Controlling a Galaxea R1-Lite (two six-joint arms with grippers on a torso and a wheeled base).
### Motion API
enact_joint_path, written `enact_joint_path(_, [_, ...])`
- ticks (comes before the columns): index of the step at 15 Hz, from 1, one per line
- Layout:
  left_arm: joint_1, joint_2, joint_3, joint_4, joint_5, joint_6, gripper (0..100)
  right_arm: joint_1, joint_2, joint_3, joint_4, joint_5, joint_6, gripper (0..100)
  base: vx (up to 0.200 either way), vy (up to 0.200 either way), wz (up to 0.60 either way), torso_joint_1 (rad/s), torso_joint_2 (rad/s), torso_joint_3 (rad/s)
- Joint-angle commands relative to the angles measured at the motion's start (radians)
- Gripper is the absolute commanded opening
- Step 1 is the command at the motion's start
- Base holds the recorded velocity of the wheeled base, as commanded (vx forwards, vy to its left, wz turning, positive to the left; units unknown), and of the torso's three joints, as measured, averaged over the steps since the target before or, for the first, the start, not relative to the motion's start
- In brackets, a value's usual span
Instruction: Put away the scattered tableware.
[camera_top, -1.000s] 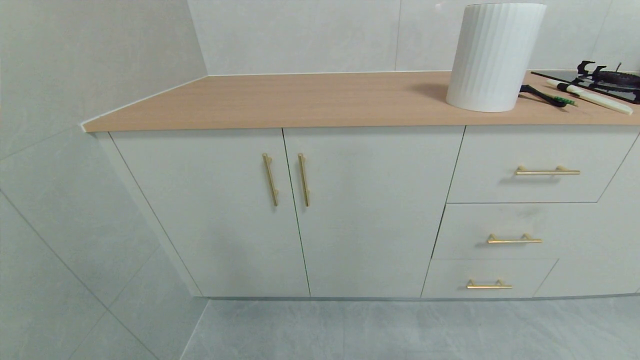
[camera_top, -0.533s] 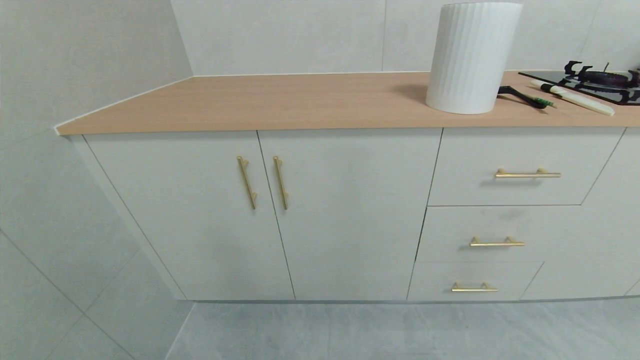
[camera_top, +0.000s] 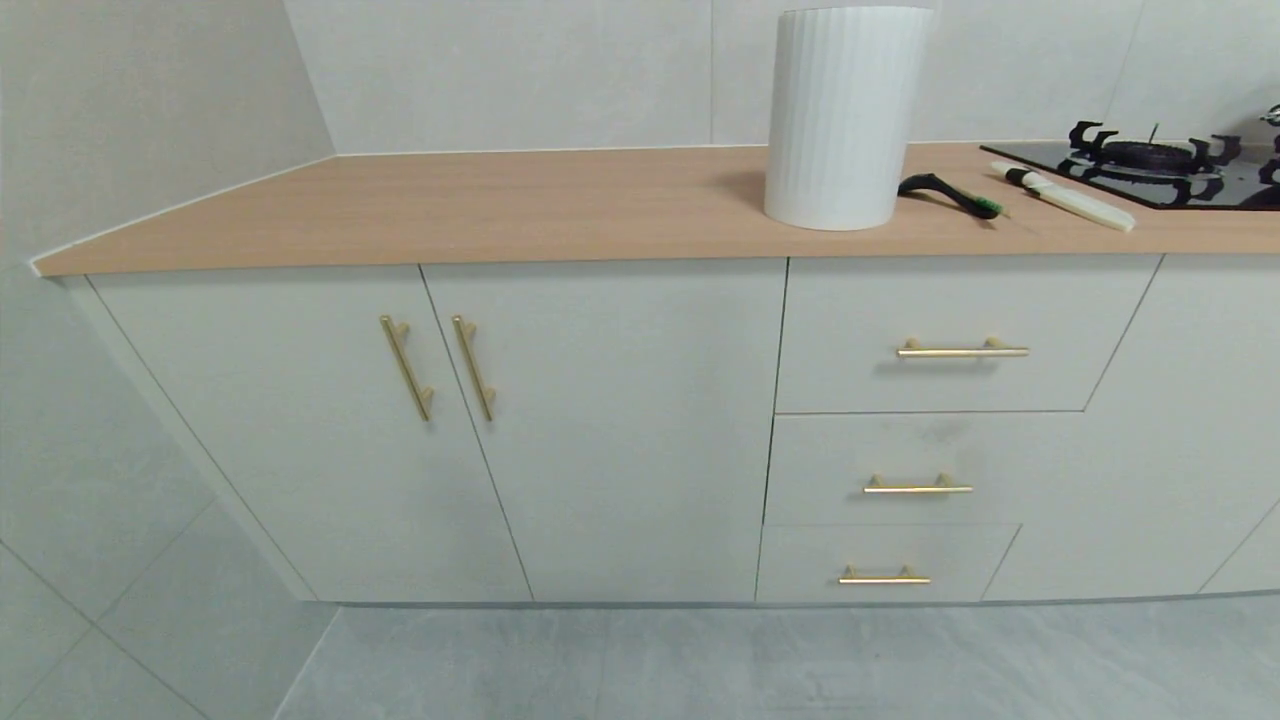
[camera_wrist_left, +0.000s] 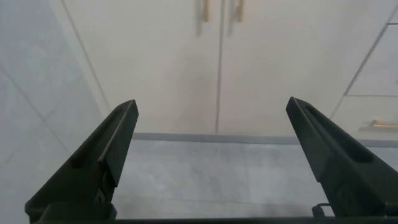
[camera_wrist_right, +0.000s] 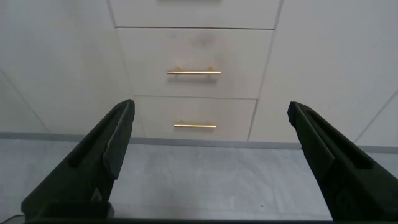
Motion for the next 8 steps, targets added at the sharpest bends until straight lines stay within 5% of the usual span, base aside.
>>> enact_joint_path(1, [-0.001, 0.0, 0.0, -0.001, 0.001, -0.002, 100, 0.0, 0.001, 0.0, 0.0, 0.001, 0.0, 100, 0.0, 0.0, 0.0, 0.0, 0.0, 0.0])
enact_joint_path(7, [-0.001, 0.0, 0.0, -0.001, 0.001, 0.001, 100, 0.0, 0.001, 0.0, 0.0, 0.001, 0.0, 100, 0.0, 0.0, 0.0, 0.0, 0.0, 0.0])
enact_joint_path(8, [-0.001, 0.0, 0.0, -0.003, 0.001, -0.001, 100, 0.0, 0.001, 0.0, 0.0, 0.001, 0.0, 100, 0.2, 0.0, 0.0, 0.007, 0.01, 0.002])
